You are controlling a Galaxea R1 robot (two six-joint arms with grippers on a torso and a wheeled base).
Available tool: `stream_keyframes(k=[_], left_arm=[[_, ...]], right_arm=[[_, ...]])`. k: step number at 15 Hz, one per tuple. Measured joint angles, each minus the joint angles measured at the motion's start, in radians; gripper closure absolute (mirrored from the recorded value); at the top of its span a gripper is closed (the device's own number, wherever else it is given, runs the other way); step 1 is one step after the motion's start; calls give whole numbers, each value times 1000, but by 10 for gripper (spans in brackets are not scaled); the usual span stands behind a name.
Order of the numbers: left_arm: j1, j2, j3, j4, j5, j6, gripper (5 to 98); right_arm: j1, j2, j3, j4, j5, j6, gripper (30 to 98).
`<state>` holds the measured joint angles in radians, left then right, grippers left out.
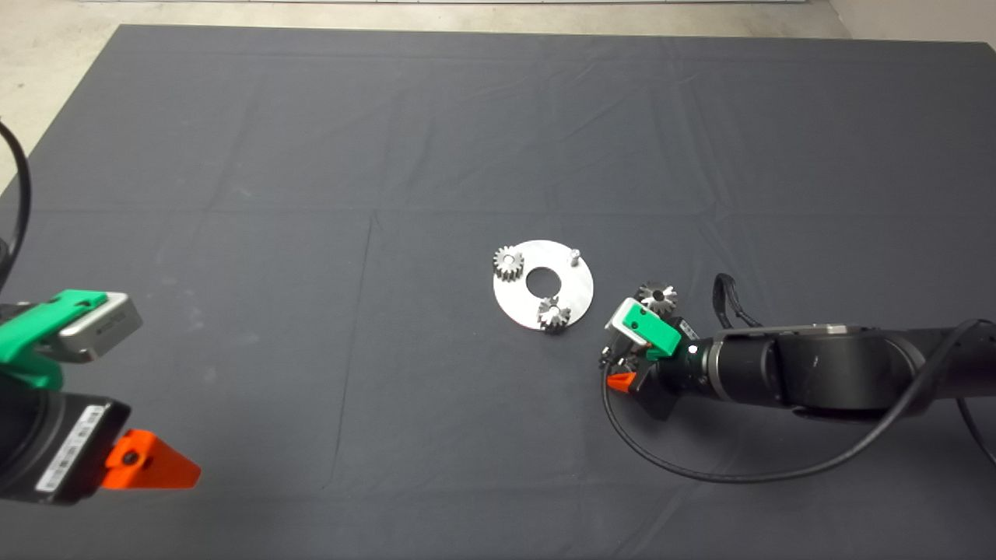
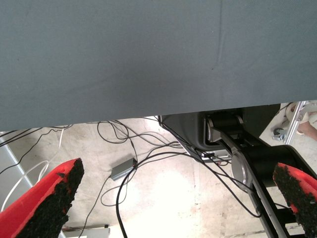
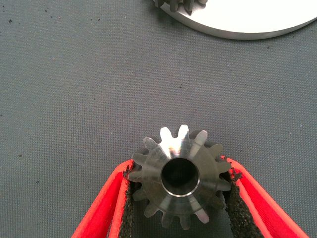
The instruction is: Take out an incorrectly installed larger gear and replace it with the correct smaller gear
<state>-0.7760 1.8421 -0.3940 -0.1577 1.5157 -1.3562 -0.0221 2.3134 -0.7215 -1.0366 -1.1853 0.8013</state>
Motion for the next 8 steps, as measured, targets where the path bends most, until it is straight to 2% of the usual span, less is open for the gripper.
stream_keyframes(k=[5,8], left_arm=[[0,1,0,0,0,0,55],[0,1,0,0,-1,-1,55]], right_arm=[[0,-3,3,0,0,0,890],[3,-12,36,1,-20,4,890]])
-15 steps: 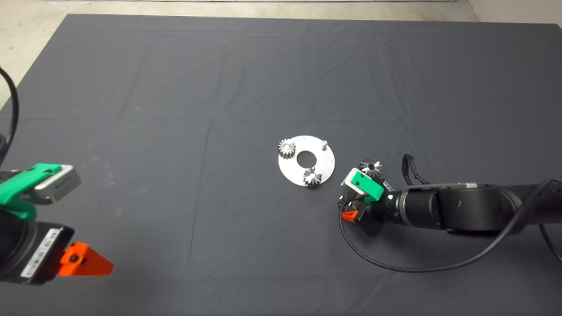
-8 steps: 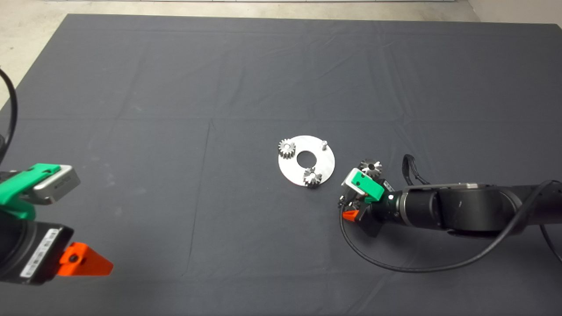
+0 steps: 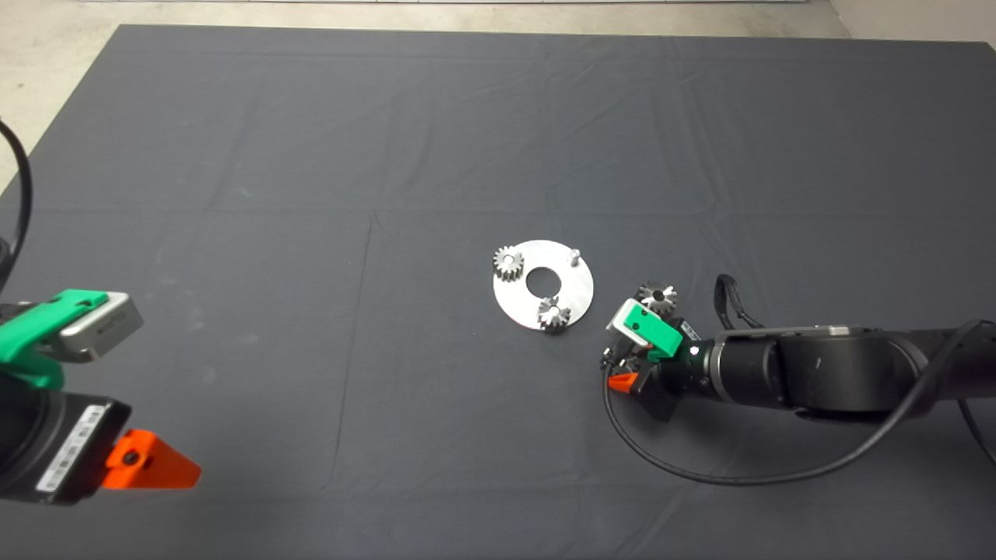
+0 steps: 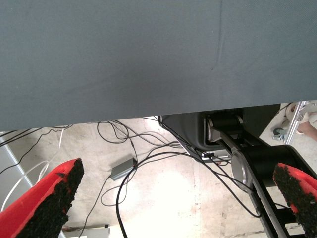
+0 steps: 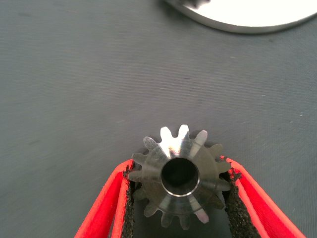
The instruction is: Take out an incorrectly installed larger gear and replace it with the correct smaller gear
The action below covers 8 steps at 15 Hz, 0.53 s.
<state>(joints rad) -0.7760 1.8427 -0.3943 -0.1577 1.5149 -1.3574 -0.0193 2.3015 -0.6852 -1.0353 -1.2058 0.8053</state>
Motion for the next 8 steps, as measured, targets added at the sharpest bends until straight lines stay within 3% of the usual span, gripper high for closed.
stream_keyframes(k=[2,5,8], left_arm=[[0,0,0,0,0,-3,55],[0,0,0,0,0,-3,55],[0,-1,0,0,0,-8,55]], right_arm=[[43,1,36,8,-27,4,892],[227,0,79,55,-101,39,892],[369,9,99,193,-130,86,892]])
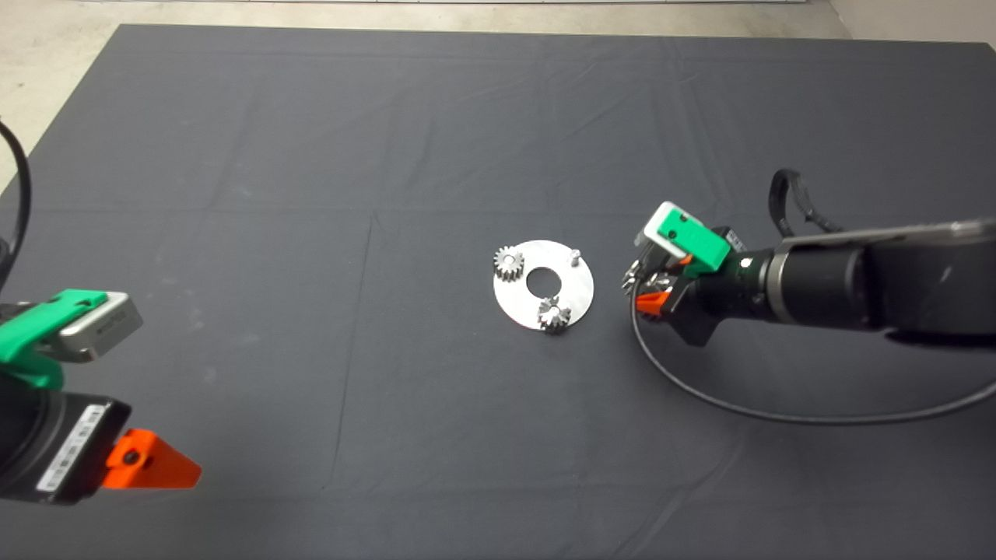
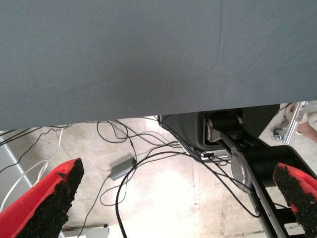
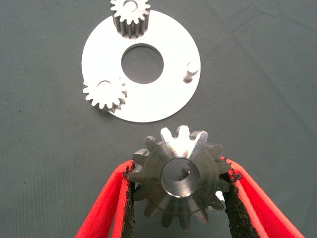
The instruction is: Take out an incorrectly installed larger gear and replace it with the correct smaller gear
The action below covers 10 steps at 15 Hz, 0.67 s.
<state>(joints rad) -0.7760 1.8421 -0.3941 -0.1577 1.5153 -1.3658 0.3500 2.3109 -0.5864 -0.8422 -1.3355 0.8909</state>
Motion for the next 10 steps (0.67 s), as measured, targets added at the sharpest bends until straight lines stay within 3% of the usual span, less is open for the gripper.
stream_keyframes(k=[2,6,10], left_arm=[[0,-1,0,0,0,-10,55],[0,-3,0,0,0,-13,55],[0,-3,0,0,0,-24,55]], right_arm=[[18,41,-37,42,-8,5,892],[13,208,-298,98,-36,27,892],[13,336,-473,160,-41,43,893]])
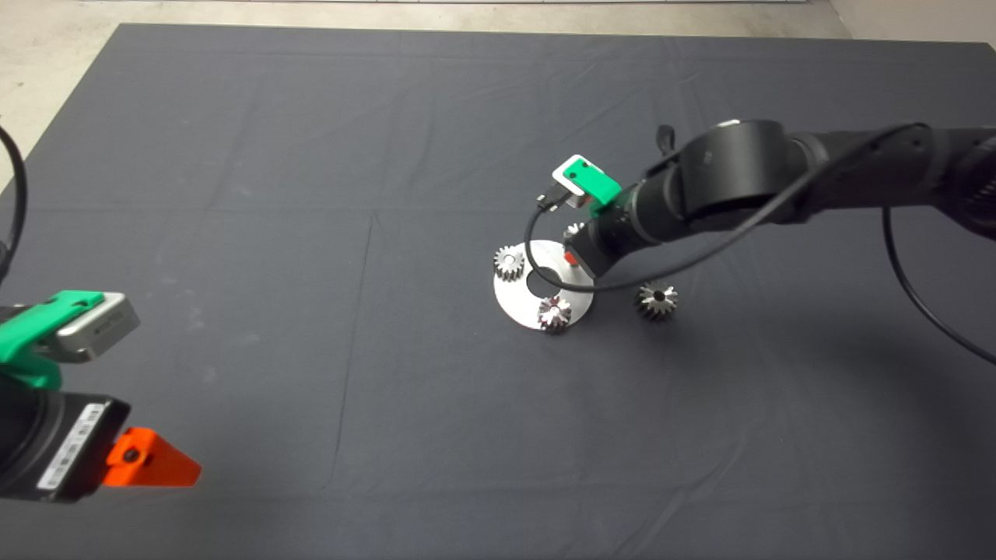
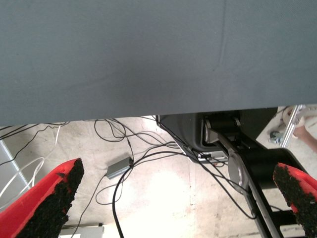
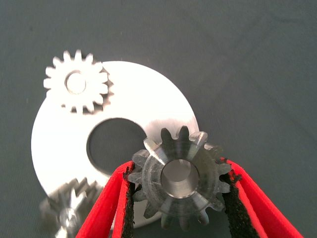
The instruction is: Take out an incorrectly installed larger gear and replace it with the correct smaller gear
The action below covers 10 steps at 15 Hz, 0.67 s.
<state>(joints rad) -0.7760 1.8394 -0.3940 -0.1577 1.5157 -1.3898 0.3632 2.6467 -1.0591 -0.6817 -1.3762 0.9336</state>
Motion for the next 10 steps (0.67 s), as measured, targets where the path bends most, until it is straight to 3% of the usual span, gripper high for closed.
stream_keyframes(k=[3,10], left_arm=[[0,3,0,0,-16,0,55],[0,1,6,0,-22,1,55]], right_arm=[[7,59,-80,47,-4,58,893],[8,46,-90,53,-21,70,893]])
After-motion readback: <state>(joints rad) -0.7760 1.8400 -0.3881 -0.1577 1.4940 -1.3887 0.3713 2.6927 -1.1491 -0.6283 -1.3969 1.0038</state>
